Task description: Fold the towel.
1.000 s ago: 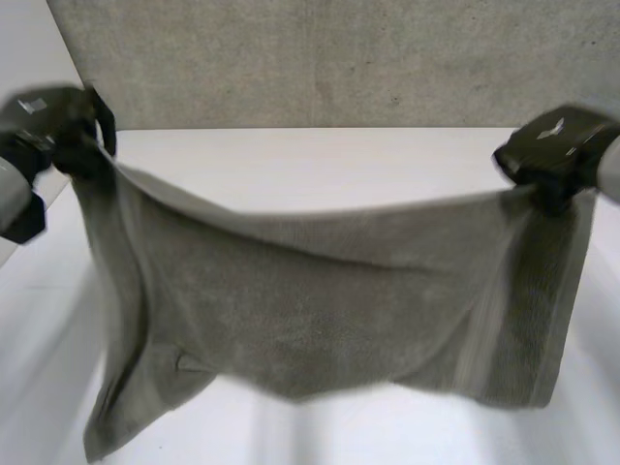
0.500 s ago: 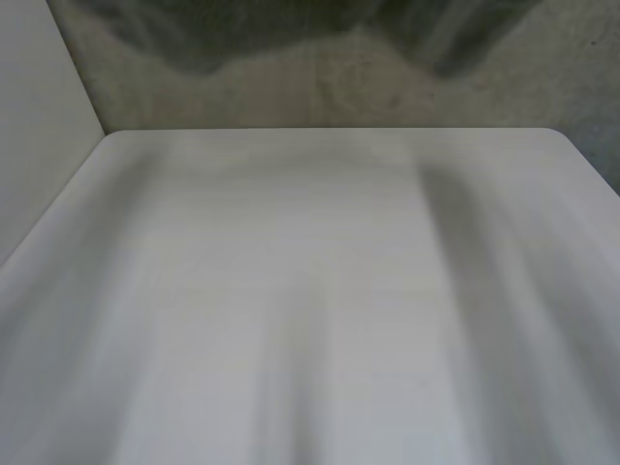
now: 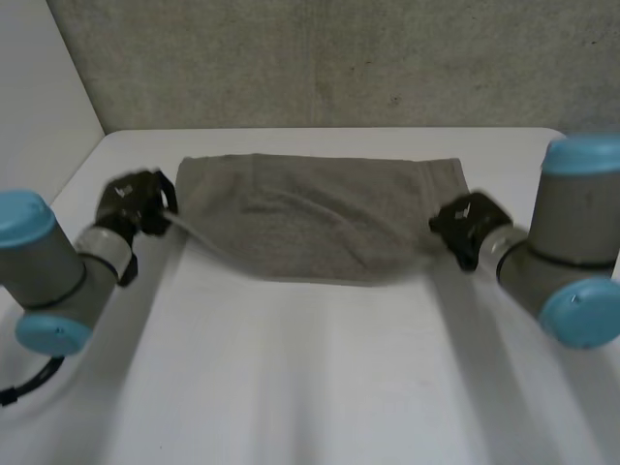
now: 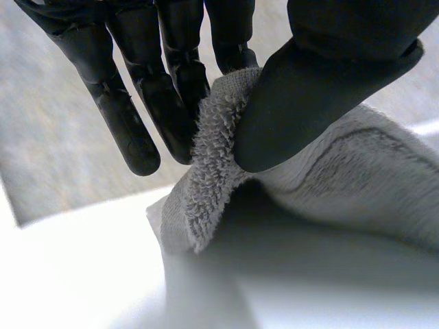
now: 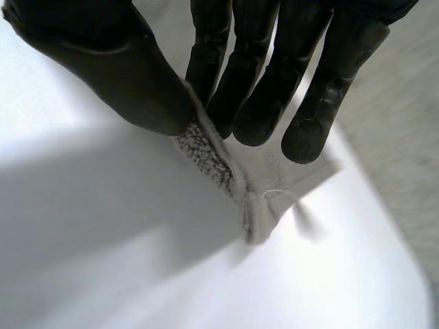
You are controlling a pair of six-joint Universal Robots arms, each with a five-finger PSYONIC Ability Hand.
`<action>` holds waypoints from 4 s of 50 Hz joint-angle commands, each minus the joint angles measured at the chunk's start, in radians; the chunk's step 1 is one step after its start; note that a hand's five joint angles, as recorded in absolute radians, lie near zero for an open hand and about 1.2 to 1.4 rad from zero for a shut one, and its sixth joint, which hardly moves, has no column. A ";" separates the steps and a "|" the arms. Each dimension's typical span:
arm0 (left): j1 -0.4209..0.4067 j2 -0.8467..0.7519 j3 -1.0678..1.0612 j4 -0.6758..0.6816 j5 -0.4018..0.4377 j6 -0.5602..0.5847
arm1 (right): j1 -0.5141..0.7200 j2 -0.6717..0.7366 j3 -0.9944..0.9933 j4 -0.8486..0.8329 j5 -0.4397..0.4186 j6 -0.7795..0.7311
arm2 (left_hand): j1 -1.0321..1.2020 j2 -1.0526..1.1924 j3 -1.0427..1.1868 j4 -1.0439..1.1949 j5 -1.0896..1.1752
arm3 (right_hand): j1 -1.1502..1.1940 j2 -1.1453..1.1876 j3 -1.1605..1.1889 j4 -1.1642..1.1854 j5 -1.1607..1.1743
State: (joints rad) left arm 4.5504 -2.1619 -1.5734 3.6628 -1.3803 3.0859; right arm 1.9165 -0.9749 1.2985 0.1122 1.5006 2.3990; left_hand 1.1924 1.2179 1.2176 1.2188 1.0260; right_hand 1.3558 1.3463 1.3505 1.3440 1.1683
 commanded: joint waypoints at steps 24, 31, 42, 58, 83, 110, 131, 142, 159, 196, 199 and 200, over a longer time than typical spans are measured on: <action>0.303 0.700 -0.468 -0.550 0.283 0.333 | -0.266 -0.489 0.337 0.544 -0.105 -0.399 | 0.204 0.178 0.179 0.178 0.196 | 0.040 0.050 0.046 0.052 0.053; 0.314 0.691 -0.493 -0.523 0.334 0.336 | -0.310 -0.434 0.265 0.362 -0.155 -0.321 | 0.204 0.178 0.179 0.178 0.196 | 0.040 0.050 0.046 0.052 0.053; 0.121 0.267 -0.160 -0.319 0.207 0.303 | -0.206 -0.200 0.048 0.199 -0.065 -0.138 | 0.204 0.178 0.179 0.178 0.196 | 0.040 0.050 0.046 0.052 0.053; -0.008 -0.223 0.497 -0.322 0.014 0.267 | -0.123 0.155 -0.303 -0.045 0.046 -0.081 | 0.204 0.178 0.179 0.178 0.196 | 0.040 0.050 0.046 0.052 0.053; -0.047 -0.230 0.479 -0.357 -0.102 0.249 | -0.108 0.130 -0.294 -0.092 0.165 0.068 | -1.018 -1.043 -1.043 -1.044 -1.026 | -1.181 -1.172 -1.176 -1.169 -1.168; -0.054 0.226 -0.080 -0.104 -0.088 -0.050 | -0.235 -0.196 0.315 -0.120 -0.071 0.227 | -1.018 -1.043 -1.043 -1.044 -1.026 | -1.107 -1.097 -1.101 -1.095 -1.094; -0.036 0.267 -0.211 0.072 -0.089 -0.053 | -0.323 -0.016 0.311 -0.259 -0.123 0.238 | -1.018 -1.043 -1.043 -1.044 -1.026 | -0.518 -0.509 -0.513 -0.506 -0.505; -0.034 0.269 -0.211 0.072 -0.089 -0.056 | -0.407 -0.021 0.266 -0.252 -0.010 0.181 | -1.018 -1.043 -1.043 -1.044 -1.026 | 0.040 0.050 0.046 0.052 0.053; -0.030 0.275 -0.214 0.072 -0.091 -0.056 | -0.175 -0.143 0.043 -0.258 0.141 -0.037 | -1.018 -1.043 -1.043 -1.044 -1.026 | 0.040 0.050 0.046 0.052 0.053; -0.158 0.281 -0.240 0.102 -0.085 -0.036 | 0.242 -0.137 0.195 -0.279 0.046 0.277 | -1.018 -1.043 -1.043 -1.044 -1.026 | -1.181 -1.172 -1.176 -1.169 -1.168; -0.195 0.280 -0.228 0.102 -0.085 -0.035 | 0.155 -0.192 0.296 -0.278 0.014 0.354 | -1.018 -1.043 -1.043 -1.044 -1.026 | -1.181 -1.172 -1.176 -1.169 -1.168; -0.195 0.280 -0.227 0.102 -0.085 -0.035 | 0.106 -0.206 0.342 -0.278 -0.008 0.377 | -1.018 -1.043 -1.043 -1.044 -1.026 | -1.181 -1.172 -1.176 -1.169 -1.168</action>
State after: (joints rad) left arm 4.4085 -1.8815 -1.8138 3.7649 -1.4655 3.0480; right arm 2.1980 -1.0659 1.4486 -0.1671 1.5461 2.6321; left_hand 0.1700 0.1673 0.1670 0.1655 0.0291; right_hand 0.2373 0.2518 0.2453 0.2649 0.0690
